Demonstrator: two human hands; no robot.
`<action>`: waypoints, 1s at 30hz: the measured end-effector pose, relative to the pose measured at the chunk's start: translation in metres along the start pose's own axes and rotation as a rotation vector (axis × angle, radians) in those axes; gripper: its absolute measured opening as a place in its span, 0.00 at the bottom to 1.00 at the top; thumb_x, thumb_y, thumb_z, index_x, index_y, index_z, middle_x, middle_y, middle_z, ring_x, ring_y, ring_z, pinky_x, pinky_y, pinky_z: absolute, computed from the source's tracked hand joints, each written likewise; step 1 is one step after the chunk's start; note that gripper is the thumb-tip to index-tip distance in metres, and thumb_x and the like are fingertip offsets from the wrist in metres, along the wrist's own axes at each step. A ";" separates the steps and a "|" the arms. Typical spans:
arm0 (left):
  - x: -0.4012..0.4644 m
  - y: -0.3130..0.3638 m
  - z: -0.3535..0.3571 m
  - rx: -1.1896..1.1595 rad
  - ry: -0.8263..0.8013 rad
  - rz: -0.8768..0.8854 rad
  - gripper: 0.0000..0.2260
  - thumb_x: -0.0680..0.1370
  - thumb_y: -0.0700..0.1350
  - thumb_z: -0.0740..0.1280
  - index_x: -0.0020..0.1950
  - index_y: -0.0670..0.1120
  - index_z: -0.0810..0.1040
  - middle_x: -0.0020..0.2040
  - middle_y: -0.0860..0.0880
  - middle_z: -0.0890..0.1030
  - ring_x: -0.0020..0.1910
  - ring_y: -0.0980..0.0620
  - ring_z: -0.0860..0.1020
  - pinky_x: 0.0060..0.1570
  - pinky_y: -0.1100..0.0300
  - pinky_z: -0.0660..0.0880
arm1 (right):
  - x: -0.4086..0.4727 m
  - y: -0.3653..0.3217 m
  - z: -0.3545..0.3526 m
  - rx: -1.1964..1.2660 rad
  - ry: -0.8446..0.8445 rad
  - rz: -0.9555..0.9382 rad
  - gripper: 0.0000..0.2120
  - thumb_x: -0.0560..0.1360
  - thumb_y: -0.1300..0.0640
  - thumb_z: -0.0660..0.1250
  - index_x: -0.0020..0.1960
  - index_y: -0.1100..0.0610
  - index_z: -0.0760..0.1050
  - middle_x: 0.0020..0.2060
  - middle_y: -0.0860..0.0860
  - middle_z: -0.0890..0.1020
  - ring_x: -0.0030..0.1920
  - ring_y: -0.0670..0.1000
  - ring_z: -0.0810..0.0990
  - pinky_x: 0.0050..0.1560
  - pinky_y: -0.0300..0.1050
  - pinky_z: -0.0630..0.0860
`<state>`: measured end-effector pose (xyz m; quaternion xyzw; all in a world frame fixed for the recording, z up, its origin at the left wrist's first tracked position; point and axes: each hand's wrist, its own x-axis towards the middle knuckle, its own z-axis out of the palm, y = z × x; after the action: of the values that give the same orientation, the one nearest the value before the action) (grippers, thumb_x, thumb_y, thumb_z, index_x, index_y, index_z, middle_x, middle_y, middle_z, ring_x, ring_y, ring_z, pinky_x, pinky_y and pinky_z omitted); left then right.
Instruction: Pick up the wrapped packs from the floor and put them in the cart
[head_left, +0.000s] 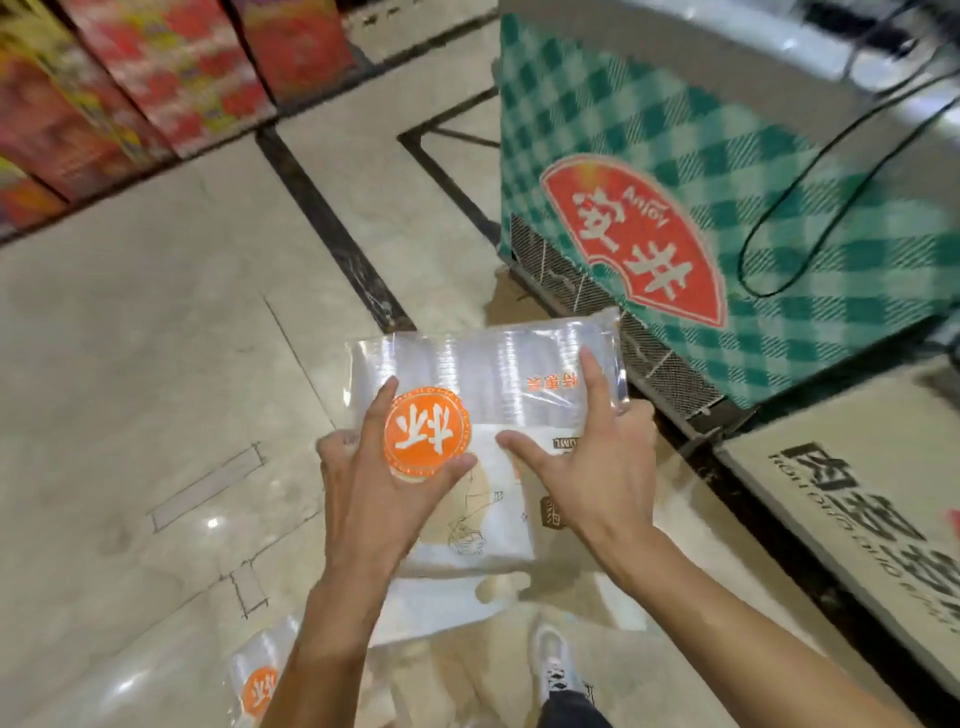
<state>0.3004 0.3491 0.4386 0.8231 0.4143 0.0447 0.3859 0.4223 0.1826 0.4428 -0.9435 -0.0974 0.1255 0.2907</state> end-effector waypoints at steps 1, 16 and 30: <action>-0.009 0.031 -0.025 0.005 0.006 0.028 0.50 0.59 0.74 0.75 0.75 0.75 0.54 0.65 0.48 0.61 0.66 0.45 0.72 0.66 0.52 0.72 | -0.007 -0.018 -0.034 0.006 0.022 0.001 0.54 0.62 0.19 0.65 0.79 0.33 0.43 0.53 0.55 0.69 0.52 0.57 0.71 0.56 0.55 0.76; -0.243 0.301 -0.149 0.076 -0.243 0.538 0.47 0.61 0.80 0.68 0.76 0.74 0.52 0.62 0.47 0.62 0.54 0.44 0.73 0.59 0.47 0.75 | -0.232 -0.029 -0.396 0.069 0.402 0.223 0.56 0.60 0.20 0.69 0.79 0.34 0.46 0.69 0.64 0.65 0.69 0.66 0.69 0.66 0.61 0.72; -0.581 0.419 -0.003 0.191 -0.519 0.957 0.50 0.59 0.83 0.65 0.78 0.70 0.55 0.67 0.42 0.74 0.60 0.40 0.78 0.59 0.46 0.76 | -0.523 0.212 -0.568 0.193 0.677 0.635 0.56 0.61 0.22 0.71 0.80 0.36 0.45 0.75 0.63 0.61 0.73 0.65 0.65 0.69 0.60 0.70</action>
<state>0.1916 -0.2158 0.8651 0.9349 -0.1126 -0.0271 0.3355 0.1161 -0.4218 0.8695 -0.8832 0.3083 -0.0979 0.3397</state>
